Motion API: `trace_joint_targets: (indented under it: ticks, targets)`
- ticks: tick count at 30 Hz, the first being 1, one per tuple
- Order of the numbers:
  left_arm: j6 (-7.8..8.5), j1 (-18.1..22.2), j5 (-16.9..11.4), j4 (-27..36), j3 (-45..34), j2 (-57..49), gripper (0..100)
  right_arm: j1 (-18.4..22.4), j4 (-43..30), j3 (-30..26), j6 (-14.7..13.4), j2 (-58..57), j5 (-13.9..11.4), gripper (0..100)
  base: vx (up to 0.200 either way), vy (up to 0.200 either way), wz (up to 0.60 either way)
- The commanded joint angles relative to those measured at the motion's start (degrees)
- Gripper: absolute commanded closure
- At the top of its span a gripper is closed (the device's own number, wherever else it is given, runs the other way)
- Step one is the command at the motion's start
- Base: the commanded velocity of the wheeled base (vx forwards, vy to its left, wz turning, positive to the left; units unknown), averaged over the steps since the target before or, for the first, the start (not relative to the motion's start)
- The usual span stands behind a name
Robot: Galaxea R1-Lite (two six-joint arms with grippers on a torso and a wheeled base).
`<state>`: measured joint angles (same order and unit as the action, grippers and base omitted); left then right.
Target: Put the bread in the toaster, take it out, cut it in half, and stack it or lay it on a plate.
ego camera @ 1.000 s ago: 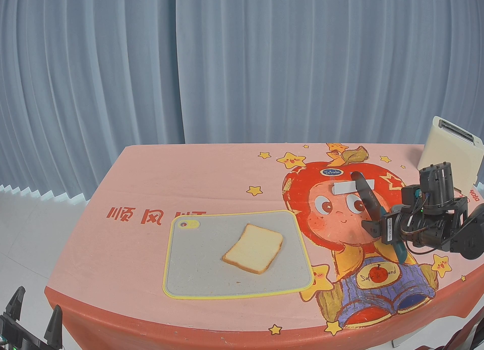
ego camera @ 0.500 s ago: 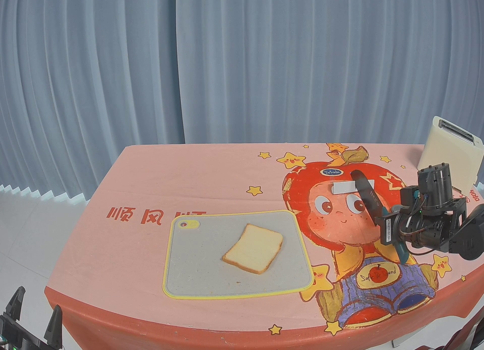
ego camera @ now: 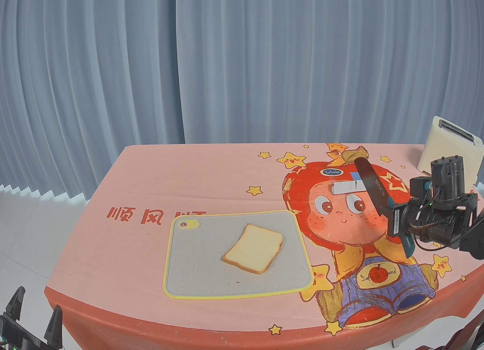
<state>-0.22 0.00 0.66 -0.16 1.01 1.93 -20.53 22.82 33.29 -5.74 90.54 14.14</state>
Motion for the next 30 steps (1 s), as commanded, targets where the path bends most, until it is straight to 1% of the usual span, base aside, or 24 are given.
trace_joint_targets:
  ticks: [1, 4, 6, 7, 8, 9, 11, 13, 15, 21, 23, 25, 27, 30]
  targets:
    - [-0.04, 0.0, 0.0, 0.0, -1.0, 0.1, 0, 0.1, 0.0, -0.6, -0.4, -4.1, -0.5, 100, 0.0, 0.0, 0.0]
    - [-0.04, 0.0, 0.0, 0.0, -1.0, 0.1, 0, -0.2, -0.1, -1.4, -2.1, -6.3, -0.8, 100, 0.0, 0.0, 0.0]
    - [-0.04, 0.0, 0.0, 0.0, -1.0, 0.1, 0, -0.3, -0.2, -1.6, -2.7, -7.4, -1.7, 100, 0.0, 0.0, 0.0]
    - [-0.04, 0.0, 0.0, 0.0, -1.0, 0.1, 0, -0.3, -0.2, -1.6, -2.7, -7.4, -1.7, 100, 0.0, 0.0, 0.0]
    - [-0.04, 0.0, 0.0, 0.0, -1.0, 0.1, 0, -0.5, -0.1, -1.9, -2.7, -8.4, -2.9, 100, 0.0, 0.0, 0.0]
    - [-0.04, 0.0, 0.0, 0.0, -1.0, 0.1, 0, -0.6, -0.1, -2.2, -2.6, -8.8, -3.5, 100, 0.0, 0.0, 0.0]
    - [-0.04, 0.0, 0.0, 0.0, -1.0, 0.1, 0, -1.3, -0.2, -2.4, -2.6, -9.7, -4.3, 100, 0.0, 0.0, 0.0]
    - [-0.04, 0.0, 0.0, 0.0, -1.0, 0.1, 0, -2.1, -0.2, -2.4, -2.6, -10.0, -4.5, 100, 0.0, 0.0, 0.0]
    - [-0.04, 0.0, 0.0, 0.0, -1.0, 0.1, 0, -5.1, -0.1, -2.4, -2.7, -10.7, -4.7, 100, 0.0, 0.0, 0.0]
    - [-0.04, 0.0, 0.0, 0.0, -1.0, 0.1, 0, -10.6, -0.1, -2.4, -2.7, -10.9, -4.9, 100, 0.0, 0.0, 0.0]
    - [-0.04, 0.0, 0.0, 0.0, -1.0, 0.1, 0, -12.5, 0.0, -2.3, -2.7, -10.9, -6.0, 100, 0.0, 0.0, 0.0]
    - [-0.04, 0.0, 0.0, 0.0, -1.0, 0.1, 0, -13.5, 0.0, -2.3, -2.7, -10.9, -6.8, 100, 0.0, 0.0, 0.0]
    - [-0.04, 0.0, 0.0, 0.0, -1.0, 0.1, 0, -15.3, -0.1, -2.2, -2.6, -11.1, -8.6, 100, 0.0, 0.0, 0.0]
    - [-0.04, 0.0, 0.0, 0.0, -1.0, 0.1, 0, -17.8, -0.1, -2.2, -1.7, -11.0, -10.0, 100, 0.0, 0.0, 0.0]
